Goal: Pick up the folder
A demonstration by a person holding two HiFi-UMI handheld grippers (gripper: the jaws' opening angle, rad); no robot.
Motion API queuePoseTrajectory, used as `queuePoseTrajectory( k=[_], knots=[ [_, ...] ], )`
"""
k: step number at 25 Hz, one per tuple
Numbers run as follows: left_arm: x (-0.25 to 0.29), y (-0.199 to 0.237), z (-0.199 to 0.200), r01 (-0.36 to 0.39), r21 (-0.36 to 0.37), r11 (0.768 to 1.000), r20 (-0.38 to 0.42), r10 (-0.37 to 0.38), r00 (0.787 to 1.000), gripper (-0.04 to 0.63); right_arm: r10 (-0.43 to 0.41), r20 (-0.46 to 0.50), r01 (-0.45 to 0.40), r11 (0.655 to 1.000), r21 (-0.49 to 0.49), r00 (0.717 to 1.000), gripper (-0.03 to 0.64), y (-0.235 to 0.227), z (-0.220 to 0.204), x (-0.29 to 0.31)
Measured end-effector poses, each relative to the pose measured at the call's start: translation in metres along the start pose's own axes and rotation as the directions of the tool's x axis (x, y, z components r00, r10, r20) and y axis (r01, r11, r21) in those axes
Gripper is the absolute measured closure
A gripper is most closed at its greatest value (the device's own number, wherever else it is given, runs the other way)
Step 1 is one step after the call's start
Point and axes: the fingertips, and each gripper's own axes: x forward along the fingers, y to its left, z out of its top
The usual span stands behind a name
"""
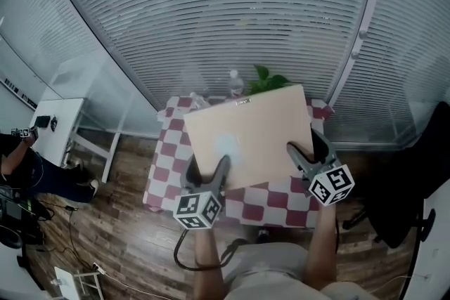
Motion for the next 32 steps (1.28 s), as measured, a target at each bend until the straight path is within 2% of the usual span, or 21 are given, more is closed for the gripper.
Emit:
queuePoseTrajectory(
  k=[16,28,32],
  knots=[
    [0.006,0.002,0.002,0.017,0.040,0.999,-0.006,-0.017,1.000,0.218,-0.005,-0.071,0.005,1.000,0.004,0.997,0.291,-0.002,-0.011,0.003],
    [0.004,-0.001,0.004,0.027,0.028,0.999,0.003,-0.027,1.000,0.218,-0.026,-0.046,0.023,0.996,-0.081,0.999,0.291,0.002,-0.003,-0.002],
    [0.001,-0.001,0.008,0.025,0.025,0.999,0.011,-0.025,1.000,0.219,-0.037,-0.061,0.028,0.989,-0.145,0.997,0.293,0.006,-0.002,-0.004]
  ],
)
